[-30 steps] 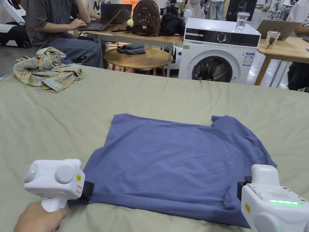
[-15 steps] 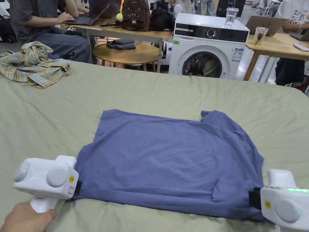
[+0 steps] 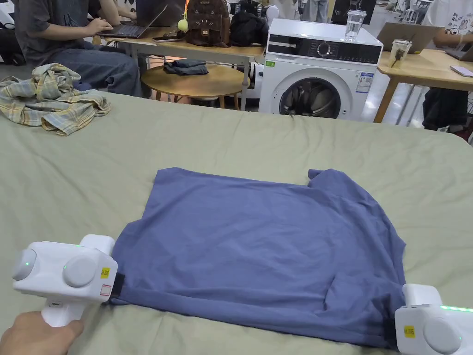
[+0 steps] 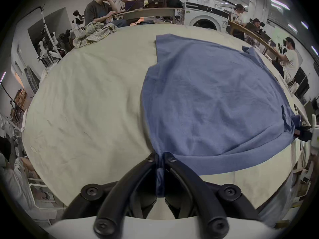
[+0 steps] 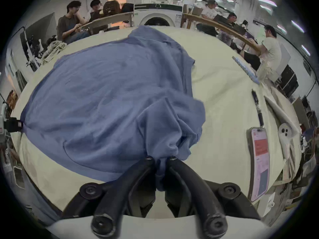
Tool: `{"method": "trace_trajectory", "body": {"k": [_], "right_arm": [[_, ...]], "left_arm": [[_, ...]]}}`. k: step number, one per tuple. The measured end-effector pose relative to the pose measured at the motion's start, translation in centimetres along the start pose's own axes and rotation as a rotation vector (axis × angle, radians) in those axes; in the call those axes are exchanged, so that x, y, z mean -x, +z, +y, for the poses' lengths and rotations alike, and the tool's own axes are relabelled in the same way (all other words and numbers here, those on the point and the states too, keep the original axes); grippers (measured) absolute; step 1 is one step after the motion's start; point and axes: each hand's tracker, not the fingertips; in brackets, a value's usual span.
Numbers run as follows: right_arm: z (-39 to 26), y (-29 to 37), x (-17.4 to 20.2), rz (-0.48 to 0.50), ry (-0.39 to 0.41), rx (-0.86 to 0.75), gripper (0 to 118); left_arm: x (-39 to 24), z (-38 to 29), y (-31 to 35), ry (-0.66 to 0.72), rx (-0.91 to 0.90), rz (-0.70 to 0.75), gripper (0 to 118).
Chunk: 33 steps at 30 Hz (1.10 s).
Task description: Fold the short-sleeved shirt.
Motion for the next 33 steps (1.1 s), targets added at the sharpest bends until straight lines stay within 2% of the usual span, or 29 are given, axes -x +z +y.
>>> {"method": "trace_trajectory", "body": {"k": [7,13,20,24,28,33], "right_arm": [[4.7,3.8,0.1,0.028,-0.041,-0.172,4],[10.3,2.7,-0.4,0.027,-0.065,-0.255,4],[17.3,-3.9,-1.1,0.043,-0.096,-0.223,4],[20.1,-8.2,-0.8,0.044,-0.076,-0.164,4],[21.2,-11.4,-0.3,0.042,-0.051,-0.113,4],[21.0,-12.7,0.3,0.019,-0.044,-0.084,7]], "left_arm": [[0.1,4.0,3.4,0.031,-0.179,-0.044,0],[0.4,9.4,3.7,0.040,-0.247,-0.037,0],[1.4,16.2,-1.1,0.054,-0.243,-0.037,0],[1.4,19.0,-4.8,0.053,-0.165,-0.033,0],[1.2,20.0,-8.3,0.027,-0.078,-0.016,0],[1.8,20.8,-11.0,0.032,-0.051,-0.025,0]]}}
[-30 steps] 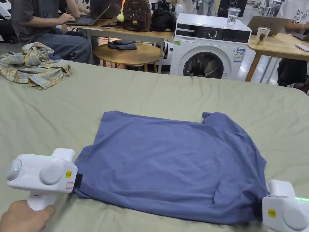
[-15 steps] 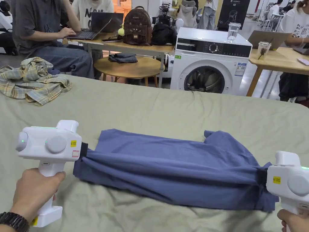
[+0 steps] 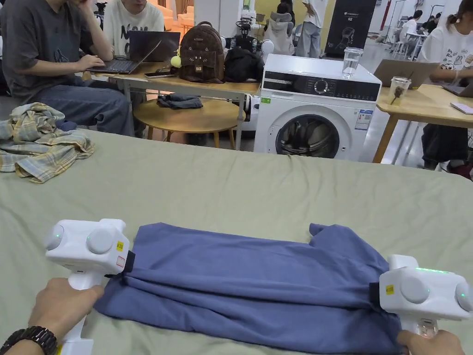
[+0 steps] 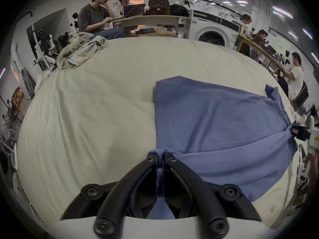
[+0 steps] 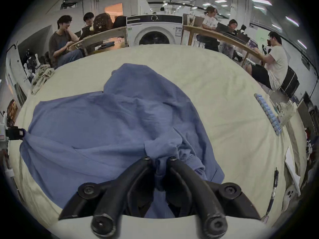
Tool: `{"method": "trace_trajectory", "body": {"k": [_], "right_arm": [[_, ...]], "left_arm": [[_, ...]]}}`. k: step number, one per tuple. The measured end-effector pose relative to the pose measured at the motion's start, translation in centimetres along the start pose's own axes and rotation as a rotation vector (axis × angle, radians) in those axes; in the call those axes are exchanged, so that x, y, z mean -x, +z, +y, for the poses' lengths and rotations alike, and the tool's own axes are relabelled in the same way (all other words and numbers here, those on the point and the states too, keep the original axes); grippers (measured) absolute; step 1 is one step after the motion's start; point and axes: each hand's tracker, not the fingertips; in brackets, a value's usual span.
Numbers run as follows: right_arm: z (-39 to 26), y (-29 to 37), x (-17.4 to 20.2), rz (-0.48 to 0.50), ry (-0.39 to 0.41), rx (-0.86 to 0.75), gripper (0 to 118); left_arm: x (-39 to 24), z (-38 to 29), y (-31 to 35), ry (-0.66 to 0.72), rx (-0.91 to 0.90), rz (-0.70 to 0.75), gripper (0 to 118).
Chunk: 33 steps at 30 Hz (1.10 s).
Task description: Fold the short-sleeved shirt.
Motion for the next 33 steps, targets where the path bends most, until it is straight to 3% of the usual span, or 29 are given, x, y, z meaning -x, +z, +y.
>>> {"method": "trace_trajectory", "body": {"k": [2,4,5,10,12,14,15,17,18,20,23,26,33], "right_arm": [[-0.3,0.8,0.5,-0.043,0.027,-0.054,23],[-0.5,2.2,0.9,-0.065,0.044,-0.128,49],[-0.5,2.7,1.0,-0.062,0.037,-0.165,54],[-2.2,8.0,2.8,-0.012,-0.012,-0.361,54],[-3.4,10.1,3.9,0.001,-0.018,-0.430,48],[-4.6,11.9,5.1,0.006,-0.016,-0.484,11],[-5.2,12.6,5.7,0.004,-0.005,-0.499,2],[-6.4,14.0,6.7,-0.021,-0.008,-0.544,0],[-7.0,14.6,7.1,-0.012,-0.006,-0.561,0],[-7.8,15.4,7.8,-0.003,-0.002,-0.566,0],[-8.5,16.1,8.7,0.010,0.002,-0.561,0],[-9.0,16.1,9.0,0.018,0.003,-0.553,0],[-9.8,15.1,8.8,0.026,0.018,-0.489,0]], "left_arm": [[0.1,0.2,0.1,0.003,-0.005,0.000,5],[0.2,0.3,1.0,0.025,-0.033,-0.019,29],[0.3,0.1,1.6,0.045,-0.071,-0.039,33],[-0.8,-2.9,6.0,0.053,-0.246,-0.081,41],[-1.4,-4.6,7.8,0.038,-0.328,-0.105,41],[-2.1,-6.3,8.5,0.001,-0.396,-0.075,40],[-2.6,-7.3,9.2,-0.006,-0.437,-0.049,38],[-3.4,-9.0,10.6,-0.035,-0.511,-0.037,5],[-3.9,-9.8,11.2,-0.052,-0.523,-0.014,0],[-4.8,-11.1,12.1,-0.073,-0.575,0.057,0],[-4.8,-11.8,12.8,-0.071,-0.526,-0.027,0],[-4.7,-11.9,12.7,-0.103,-0.468,0.025,0],[-0.4,-8.0,11.3,0.016,-0.236,-0.031,0]]}}
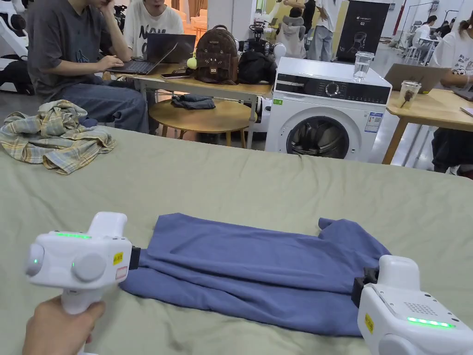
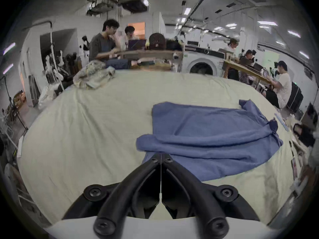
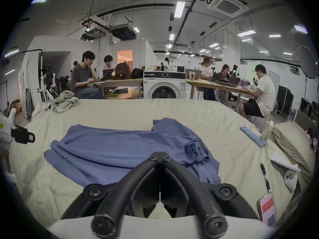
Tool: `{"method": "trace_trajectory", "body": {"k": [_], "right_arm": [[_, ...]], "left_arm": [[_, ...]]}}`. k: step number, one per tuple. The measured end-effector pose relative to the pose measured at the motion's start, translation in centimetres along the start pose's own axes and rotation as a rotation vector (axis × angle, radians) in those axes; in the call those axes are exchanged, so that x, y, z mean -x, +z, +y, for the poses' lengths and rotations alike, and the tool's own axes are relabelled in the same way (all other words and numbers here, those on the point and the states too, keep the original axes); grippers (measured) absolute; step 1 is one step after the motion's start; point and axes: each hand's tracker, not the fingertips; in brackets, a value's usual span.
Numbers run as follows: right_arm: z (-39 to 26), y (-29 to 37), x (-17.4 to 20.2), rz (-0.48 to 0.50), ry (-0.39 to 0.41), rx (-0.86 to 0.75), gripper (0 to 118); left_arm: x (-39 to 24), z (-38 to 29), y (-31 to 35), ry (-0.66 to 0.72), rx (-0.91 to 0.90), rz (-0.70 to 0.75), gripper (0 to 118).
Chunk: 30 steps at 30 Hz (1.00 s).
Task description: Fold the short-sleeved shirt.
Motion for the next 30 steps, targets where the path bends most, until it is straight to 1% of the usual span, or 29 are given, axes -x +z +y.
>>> {"method": "trace_trajectory", "body": {"k": [1,3,4,6,7,9,12,14,15,17,18,19,21,23,24,25,26,27,28,29,30], "right_arm": [[-0.2,-0.2,0.1,-0.005,0.016,0.018,0],[-0.6,-0.3,0.0,-0.006,0.022,0.025,0],[-0.8,-0.5,-0.1,-0.006,0.026,0.041,0],[-1.1,-0.7,-0.3,-0.006,0.023,0.058,0],[-1.2,-0.7,-0.5,-0.005,0.022,0.066,0],[-1.5,-0.8,-0.7,-0.012,0.022,0.082,0],[-2.0,-1.0,-1.2,-0.017,0.024,0.097,0],[-2.2,-1.1,-1.5,-0.019,0.024,0.106,0],[-2.3,-1.1,-1.7,-0.021,0.024,0.112,0],[-2.2,-0.8,-2.0,-0.025,0.024,0.119,0],[-2.3,-0.7,-2.3,-0.025,0.019,0.122,0],[-2.4,-0.9,-2.6,-0.027,0.013,0.128,0],[-2.4,-1.4,-3.4,-0.027,0.000,0.148,0],[-2.2,-1.9,-4.5,-0.028,-0.027,0.184,0],[-2.0,-2.2,-5.0,-0.029,-0.033,0.204,0],[-1.7,-2.6,-5.7,-0.030,-0.032,0.231,0],[-1.4,-3.0,-6.6,-0.029,-0.041,0.244,4],[-1.1,-3.5,-7.6,-0.033,-0.047,0.262,18],[-1.1,-4.3,-8.8,-0.037,-0.060,0.302,44],[-0.9,-5.0,-9.7,-0.039,-0.071,0.322,54],[-0.7,-5.9,-10.6,-0.031,-0.069,0.345,56]], "left_arm": [[0.6,0.6,-0.6,0.019,0.035,-0.022,0],[1.8,2.0,-2.2,0.046,0.109,-0.047,0],[2.1,2.5,-2.8,0.058,0.140,-0.055,16],[2.5,3.3,-4.3,0.078,0.212,-0.061,38],[2.7,3.5,-5.3,0.084,0.249,-0.050,51],[3.2,3.5,-7.6,0.093,0.328,-0.044,54],[3.0,2.4,-10.6,0.052,0.439,0.016,54],[2.8,1.2,-12.2,0.025,0.514,0.029,56],[2.8,0.8,-12.2,0.031,0.476,0.015,56],[1.8,0.7,-10.9,0.032,0.440,0.042,55],[1.1,0.6,-10.8,0.017,0.434,0.064,51],[0.3,0.3,-10.7,-0.039,0.423,0.087,49],[-0.6,0.0,-10.6,-0.087,0.399,0.077,43],[-1.5,-0.3,-10.1,-0.116,0.382,0.075,20],[-1.7,-0.4,-9.9,-0.155,0.368,0.075,10],[-1.6,-0.6,-9.7,-0.150,0.360,0.069,3],[-1.7,-0.8,-9.3,-0.155,0.360,0.064,2],[-1.5,-0.9,-8.7,-0.152,0.345,0.057,1],[-1.2,-0.9,-8.1,-0.124,0.327,0.046,1],[-0.9,-0.9,-7.4,-0.109,0.315,0.033,1],[-0.8,-1.0,-6.8,-0.108,0.307,0.034,1]]}}
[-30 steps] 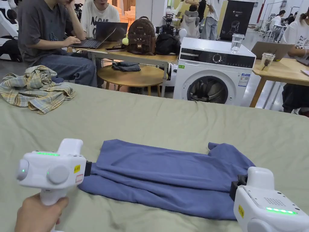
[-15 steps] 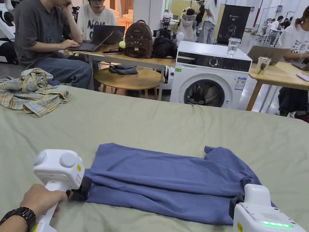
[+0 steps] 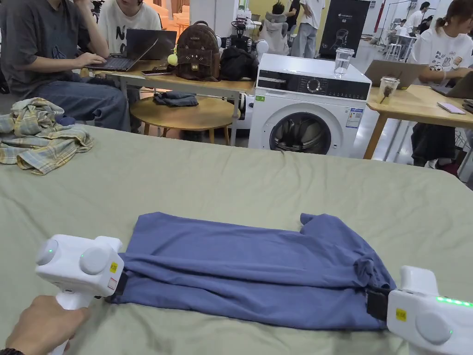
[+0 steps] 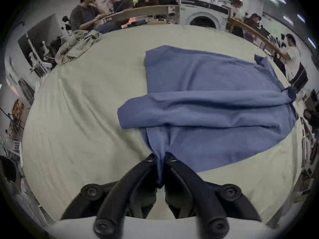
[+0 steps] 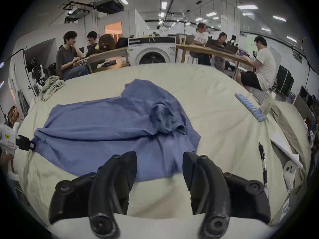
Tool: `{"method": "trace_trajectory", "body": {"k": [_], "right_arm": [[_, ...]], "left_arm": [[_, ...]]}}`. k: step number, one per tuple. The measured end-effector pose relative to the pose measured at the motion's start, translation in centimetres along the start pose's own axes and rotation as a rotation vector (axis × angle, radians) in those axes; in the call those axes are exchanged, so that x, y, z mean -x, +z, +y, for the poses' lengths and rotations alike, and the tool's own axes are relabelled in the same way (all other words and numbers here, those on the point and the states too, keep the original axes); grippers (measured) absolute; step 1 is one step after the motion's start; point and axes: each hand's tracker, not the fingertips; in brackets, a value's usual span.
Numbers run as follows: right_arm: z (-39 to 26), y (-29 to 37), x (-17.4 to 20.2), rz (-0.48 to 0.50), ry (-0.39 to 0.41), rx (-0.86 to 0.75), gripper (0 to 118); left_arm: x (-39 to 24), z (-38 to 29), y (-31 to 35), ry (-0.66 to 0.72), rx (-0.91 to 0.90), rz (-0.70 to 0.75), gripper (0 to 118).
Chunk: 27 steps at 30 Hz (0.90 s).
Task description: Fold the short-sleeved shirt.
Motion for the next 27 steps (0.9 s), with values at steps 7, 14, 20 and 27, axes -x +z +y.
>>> {"method": "trace_trajectory", "body": {"k": [7,14,20,27], "right_arm": [[0.3,-6.7,-2.3,0.015,0.048,0.285,56],[-0.8,-6.4,-0.8,0.038,0.066,0.241,4],[-0.3,-1.3,-0.5,0.043,0.080,0.155,3],[-1.7,6.5,-0.5,0.011,0.118,0.112,3]], "left_arm": [[0.5,-0.8,2.2,0.003,-0.059,-0.020,1],[0.3,-1.6,1.7,-0.003,-0.067,-0.017,1],[0.7,-2.2,3.7,0.001,-0.107,-0.034,1],[1.6,-5.6,7.9,0.004,-0.116,-0.033,1]]}}
